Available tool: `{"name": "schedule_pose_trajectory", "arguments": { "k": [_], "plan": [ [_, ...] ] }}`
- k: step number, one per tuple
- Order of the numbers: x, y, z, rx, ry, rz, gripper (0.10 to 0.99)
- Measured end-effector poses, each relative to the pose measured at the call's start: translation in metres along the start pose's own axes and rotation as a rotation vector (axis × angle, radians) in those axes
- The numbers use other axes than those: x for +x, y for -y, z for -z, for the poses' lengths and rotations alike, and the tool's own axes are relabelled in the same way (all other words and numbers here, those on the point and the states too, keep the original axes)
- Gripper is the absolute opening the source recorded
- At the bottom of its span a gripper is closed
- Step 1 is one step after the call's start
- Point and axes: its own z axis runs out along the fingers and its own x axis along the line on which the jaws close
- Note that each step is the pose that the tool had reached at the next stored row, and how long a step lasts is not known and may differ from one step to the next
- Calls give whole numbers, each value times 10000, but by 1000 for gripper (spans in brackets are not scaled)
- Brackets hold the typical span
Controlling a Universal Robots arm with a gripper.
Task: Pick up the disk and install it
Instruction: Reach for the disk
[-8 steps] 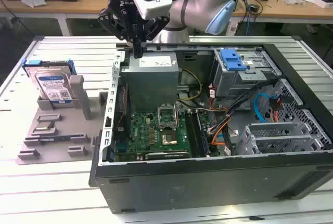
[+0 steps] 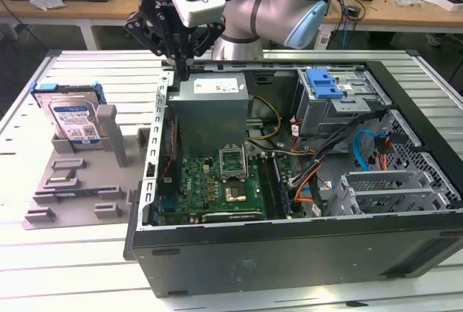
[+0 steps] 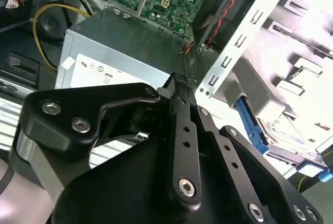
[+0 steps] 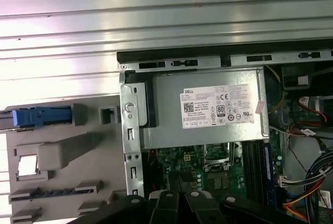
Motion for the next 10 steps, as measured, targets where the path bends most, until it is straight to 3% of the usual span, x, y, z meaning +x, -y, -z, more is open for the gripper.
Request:
{"name": "schedule_pose_trajectory", "arguments": {
  "k": [10],
  "plan": [
    [238, 18, 6, 0, 0, -1, 106]
  ]
}}
